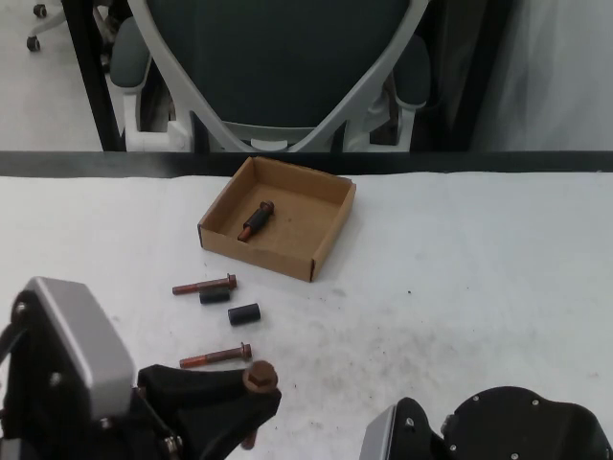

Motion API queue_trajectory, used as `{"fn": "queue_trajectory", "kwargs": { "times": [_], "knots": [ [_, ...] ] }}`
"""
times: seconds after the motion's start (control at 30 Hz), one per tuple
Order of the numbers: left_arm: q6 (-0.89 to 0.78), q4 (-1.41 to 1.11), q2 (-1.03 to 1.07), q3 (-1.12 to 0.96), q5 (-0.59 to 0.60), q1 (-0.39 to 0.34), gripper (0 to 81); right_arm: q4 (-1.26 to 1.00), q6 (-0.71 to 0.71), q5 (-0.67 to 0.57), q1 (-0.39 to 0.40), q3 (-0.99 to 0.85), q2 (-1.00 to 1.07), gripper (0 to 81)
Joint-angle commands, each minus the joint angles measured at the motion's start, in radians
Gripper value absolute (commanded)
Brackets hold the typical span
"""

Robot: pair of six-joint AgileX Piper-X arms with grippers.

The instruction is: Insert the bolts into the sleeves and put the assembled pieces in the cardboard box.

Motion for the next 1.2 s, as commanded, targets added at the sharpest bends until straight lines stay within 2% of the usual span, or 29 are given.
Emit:
{"fn": "queue_trajectory", "kwargs": {
  "times": [0.0, 0.27, 0.47, 0.7, 1.17],
  "knots": [
    [-0.049, -0.166, -0.008, 0.041, 0.035, -0.005, 0.8, -0.004, -0.011, 0.044, 0.003, -0.001, -0.010, 0.2],
    [-0.064, -0.309, -0.008, 0.104, 0.077, -0.005, 0.8, -0.004, -0.033, 0.073, 0.003, -0.006, -0.010, 0.2],
    [-0.068, -0.299, -0.004, 0.112, 0.123, -0.005, 0.8, -0.005, -0.057, 0.073, 0.019, -0.029, -0.010, 0.2],
    [0.013, -0.285, -0.001, 0.112, 0.120, 0.000, 0.8, -0.005, -0.057, 0.073, 0.050, -0.059, -0.010, 0.2],
    [0.015, -0.270, 0.087, 0.112, 0.122, 0.000, 0.8, 0.004, -0.059, 0.118, 0.066, -0.063, -0.010, 0.2]
  ]
}}
